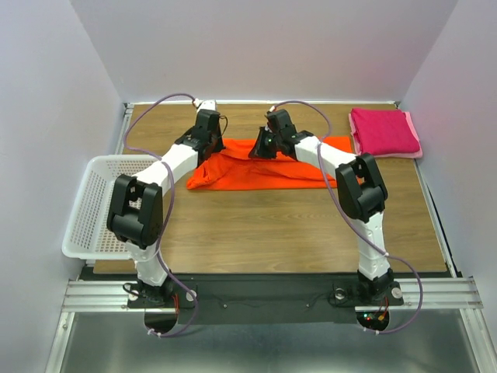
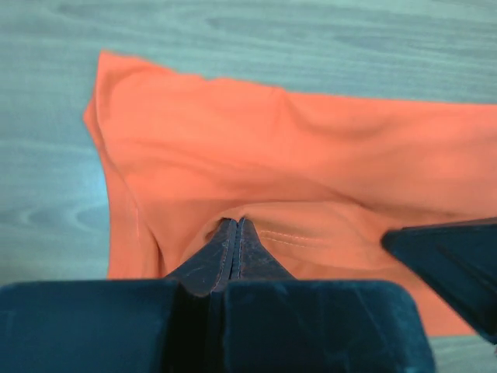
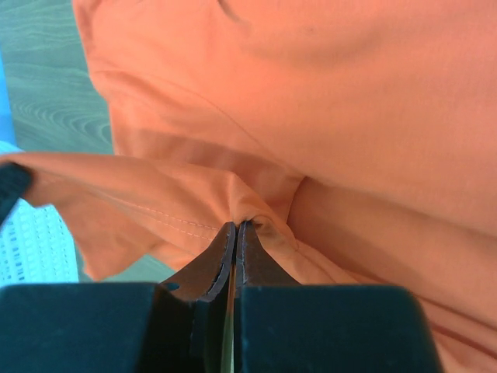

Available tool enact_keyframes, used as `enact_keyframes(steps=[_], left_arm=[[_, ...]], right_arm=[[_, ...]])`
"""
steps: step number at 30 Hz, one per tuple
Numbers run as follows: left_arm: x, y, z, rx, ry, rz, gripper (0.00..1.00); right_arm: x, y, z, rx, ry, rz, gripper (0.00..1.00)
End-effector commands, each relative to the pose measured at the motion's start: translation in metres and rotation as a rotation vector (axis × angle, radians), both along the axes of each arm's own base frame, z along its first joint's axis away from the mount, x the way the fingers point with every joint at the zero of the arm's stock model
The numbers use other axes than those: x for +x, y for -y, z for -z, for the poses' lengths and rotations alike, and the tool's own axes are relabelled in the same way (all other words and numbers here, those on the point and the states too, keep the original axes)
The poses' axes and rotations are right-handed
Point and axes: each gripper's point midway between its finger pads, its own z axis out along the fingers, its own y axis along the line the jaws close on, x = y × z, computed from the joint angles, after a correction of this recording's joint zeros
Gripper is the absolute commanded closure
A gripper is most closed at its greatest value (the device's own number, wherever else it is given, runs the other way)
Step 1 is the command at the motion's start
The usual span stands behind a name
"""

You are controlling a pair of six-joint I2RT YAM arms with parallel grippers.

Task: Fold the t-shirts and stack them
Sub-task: Fold the tshirt

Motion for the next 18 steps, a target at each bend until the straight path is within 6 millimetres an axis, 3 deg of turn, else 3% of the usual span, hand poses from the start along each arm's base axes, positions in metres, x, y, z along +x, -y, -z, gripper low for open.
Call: enact_keyframes(steps=[1,8,18], left_arm=[[0.033,0.002,-0.040,0.058,0.126,0.053,1.00],[0.055,0.018,-0.037,0.109,0.146,0.156,1.00],[0.063,0.024,-0.004,0.170,0.099,0.228,1.00]], right_arm=[[0.017,-0.005,-0.023,0.042,0.053,0.007,0.99],[0.022,-0.001,-0.014,0.029,0.041,0.041,0.99],[0.027,0.013,-0.001,-0.001,0.025,0.099,0.94]])
